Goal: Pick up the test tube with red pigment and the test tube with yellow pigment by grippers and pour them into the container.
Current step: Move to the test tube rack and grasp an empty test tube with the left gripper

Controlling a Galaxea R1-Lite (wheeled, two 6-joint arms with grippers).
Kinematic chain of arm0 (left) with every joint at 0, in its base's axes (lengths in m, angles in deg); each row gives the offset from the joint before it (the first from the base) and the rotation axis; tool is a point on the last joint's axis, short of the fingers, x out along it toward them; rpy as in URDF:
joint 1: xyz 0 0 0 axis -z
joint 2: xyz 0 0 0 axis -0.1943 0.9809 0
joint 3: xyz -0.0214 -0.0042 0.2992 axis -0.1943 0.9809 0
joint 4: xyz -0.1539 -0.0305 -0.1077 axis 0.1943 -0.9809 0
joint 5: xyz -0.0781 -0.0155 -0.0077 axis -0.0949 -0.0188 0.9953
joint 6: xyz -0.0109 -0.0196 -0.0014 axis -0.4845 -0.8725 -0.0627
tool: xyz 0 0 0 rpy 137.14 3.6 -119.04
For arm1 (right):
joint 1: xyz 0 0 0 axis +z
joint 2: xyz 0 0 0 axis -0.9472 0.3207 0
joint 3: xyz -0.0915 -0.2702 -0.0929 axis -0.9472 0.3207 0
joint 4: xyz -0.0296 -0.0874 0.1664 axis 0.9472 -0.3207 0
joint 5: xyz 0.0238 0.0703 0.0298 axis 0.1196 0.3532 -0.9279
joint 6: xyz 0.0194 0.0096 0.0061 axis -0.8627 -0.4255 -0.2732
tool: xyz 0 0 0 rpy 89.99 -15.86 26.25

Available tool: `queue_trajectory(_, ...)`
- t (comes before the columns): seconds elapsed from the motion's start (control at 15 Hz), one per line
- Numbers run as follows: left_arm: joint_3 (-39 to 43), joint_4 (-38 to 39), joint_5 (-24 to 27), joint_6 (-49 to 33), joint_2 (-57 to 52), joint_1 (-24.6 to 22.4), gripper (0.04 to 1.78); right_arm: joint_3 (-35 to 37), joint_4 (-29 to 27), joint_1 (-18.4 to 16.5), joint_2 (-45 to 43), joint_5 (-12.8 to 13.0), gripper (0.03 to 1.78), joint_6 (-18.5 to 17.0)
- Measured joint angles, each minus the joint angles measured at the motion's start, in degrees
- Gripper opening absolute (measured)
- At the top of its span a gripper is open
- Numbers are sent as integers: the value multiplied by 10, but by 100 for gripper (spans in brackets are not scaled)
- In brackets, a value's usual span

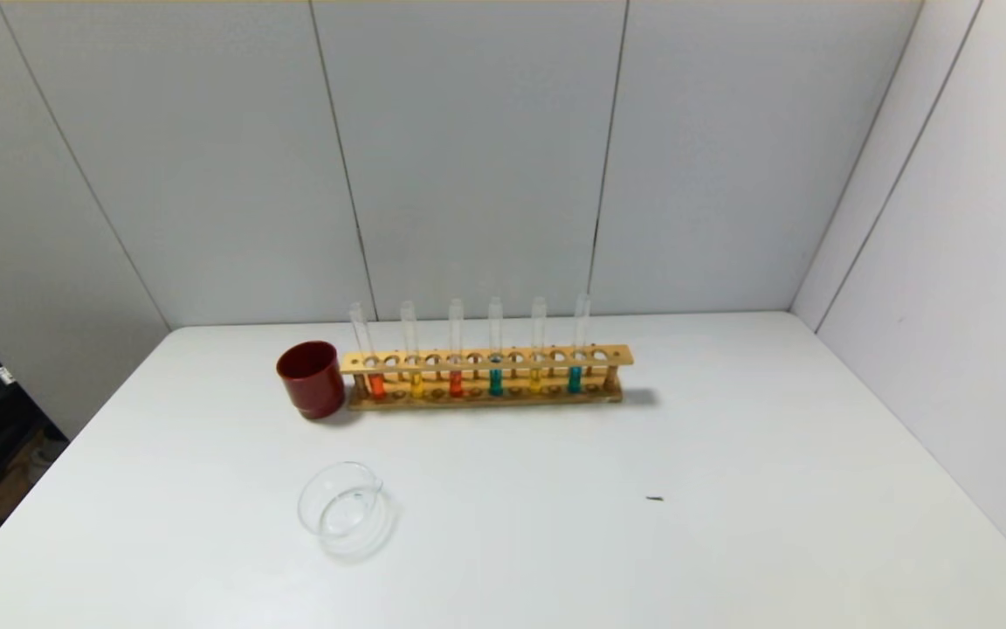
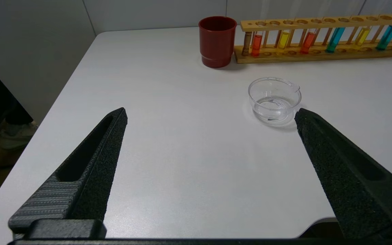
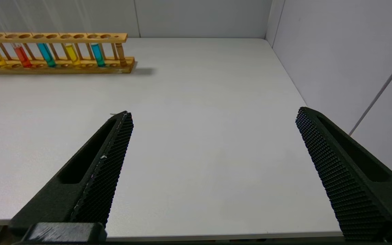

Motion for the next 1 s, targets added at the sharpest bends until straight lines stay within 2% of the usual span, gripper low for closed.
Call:
queue_trajectory(0.67, -16, -1, 12, 14, 0, 0, 174, 0, 0, 0, 0, 0, 175, 0)
queue_trajectory(0.8, -79, -33, 40, 14, 7, 1, 174, 0, 0, 0, 0, 0, 175, 0)
queue_trajectory(1.0, -225, -124, 99, 14, 77, 5, 174, 0, 0, 0, 0, 0, 175, 0)
